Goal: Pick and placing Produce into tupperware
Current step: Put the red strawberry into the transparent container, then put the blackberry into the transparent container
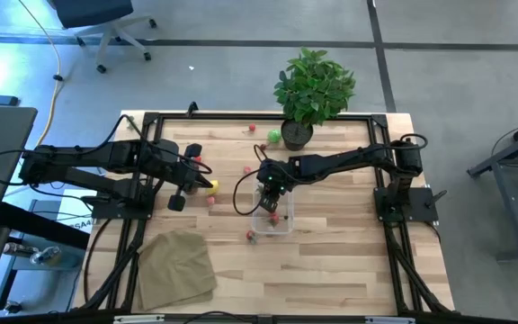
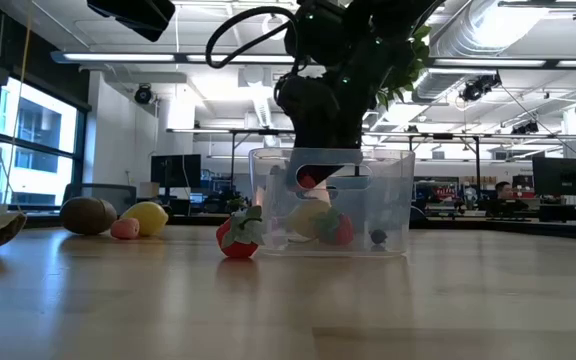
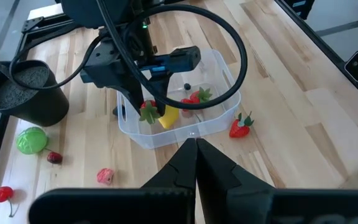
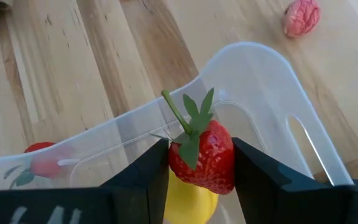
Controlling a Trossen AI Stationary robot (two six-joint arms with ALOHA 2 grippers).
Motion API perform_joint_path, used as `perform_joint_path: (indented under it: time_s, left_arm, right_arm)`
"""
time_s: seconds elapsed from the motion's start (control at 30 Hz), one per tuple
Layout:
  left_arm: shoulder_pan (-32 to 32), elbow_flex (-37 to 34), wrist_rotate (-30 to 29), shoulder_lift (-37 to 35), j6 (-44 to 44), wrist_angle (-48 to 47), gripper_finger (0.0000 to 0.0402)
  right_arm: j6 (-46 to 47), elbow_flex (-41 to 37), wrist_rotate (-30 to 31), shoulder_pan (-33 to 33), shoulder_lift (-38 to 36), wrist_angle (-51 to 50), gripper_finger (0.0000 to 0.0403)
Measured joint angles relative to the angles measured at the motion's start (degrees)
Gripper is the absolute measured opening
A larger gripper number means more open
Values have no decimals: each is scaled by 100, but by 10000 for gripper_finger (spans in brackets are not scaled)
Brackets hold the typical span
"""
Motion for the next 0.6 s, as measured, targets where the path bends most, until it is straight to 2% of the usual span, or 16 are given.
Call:
perform_joint_path:
  time_s: [0.37,0.6]
  left_arm:
    - [-2,0,0,0,2,0,1]
    - [-2,0,0,2,1,0,1]
  right_arm:
    - [229,0,0,0,0,-26,211]
    - [134,0,2,0,0,-19,210]
